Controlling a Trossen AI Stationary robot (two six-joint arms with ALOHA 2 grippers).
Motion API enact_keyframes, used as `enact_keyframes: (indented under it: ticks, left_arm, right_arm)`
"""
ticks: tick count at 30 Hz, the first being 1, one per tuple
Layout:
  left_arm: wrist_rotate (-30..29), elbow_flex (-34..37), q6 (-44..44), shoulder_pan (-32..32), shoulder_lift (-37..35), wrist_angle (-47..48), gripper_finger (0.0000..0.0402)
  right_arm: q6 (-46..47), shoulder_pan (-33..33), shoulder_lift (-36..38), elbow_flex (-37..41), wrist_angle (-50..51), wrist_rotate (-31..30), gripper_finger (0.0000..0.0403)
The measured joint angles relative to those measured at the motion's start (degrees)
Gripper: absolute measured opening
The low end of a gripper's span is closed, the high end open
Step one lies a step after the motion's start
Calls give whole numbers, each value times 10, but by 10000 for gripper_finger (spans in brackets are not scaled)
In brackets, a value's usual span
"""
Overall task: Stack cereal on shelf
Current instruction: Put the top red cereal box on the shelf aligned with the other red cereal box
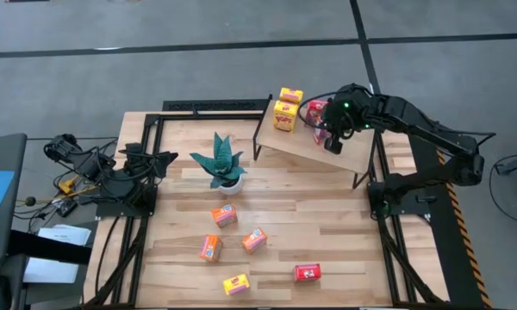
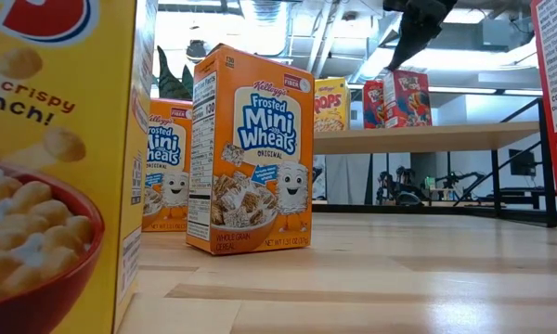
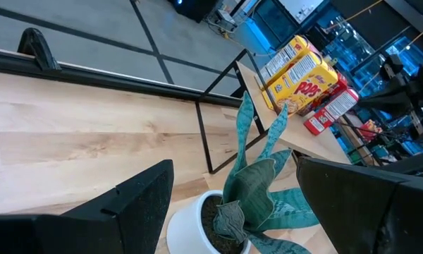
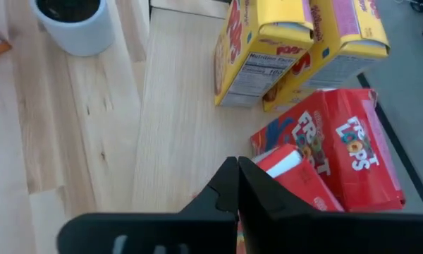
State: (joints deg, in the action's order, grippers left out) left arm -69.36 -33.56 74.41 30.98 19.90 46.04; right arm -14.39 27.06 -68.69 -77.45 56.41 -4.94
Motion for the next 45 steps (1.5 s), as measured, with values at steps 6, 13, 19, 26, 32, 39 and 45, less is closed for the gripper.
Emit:
enact_keyframes:
  ticks: [6, 13, 19, 26, 32, 39, 45]
  left_arm:
    - [0, 0, 0, 0, 0, 0, 293]
    - [0, 0, -1, 0, 0, 0, 293]
    - [-1, 0, -2, 0, 0, 0, 293]
    - [-1, 0, -2, 0, 0, 0, 293]
    - [-4, 0, -2, 0, 0, 0, 293]
    - [-5, 0, -2, 0, 0, 0, 293]
    - [-4, 0, -2, 0, 0, 1, 293]
  right_arm:
    - [10, -3, 0, 0, -3, 3, 19]
    - [27, -62, 10, 0, 33, 3, 34]
    - [30, -100, 1, 0, 51, -61, 7]
    - [48, -124, -6, 46, 51, -113, 27]
    - [42, -166, -5, 80, 44, -193, 9]
    - [28, -181, -17, 84, 34, -243, 22]
    - [10, -169, -38, 84, 19, -254, 23]
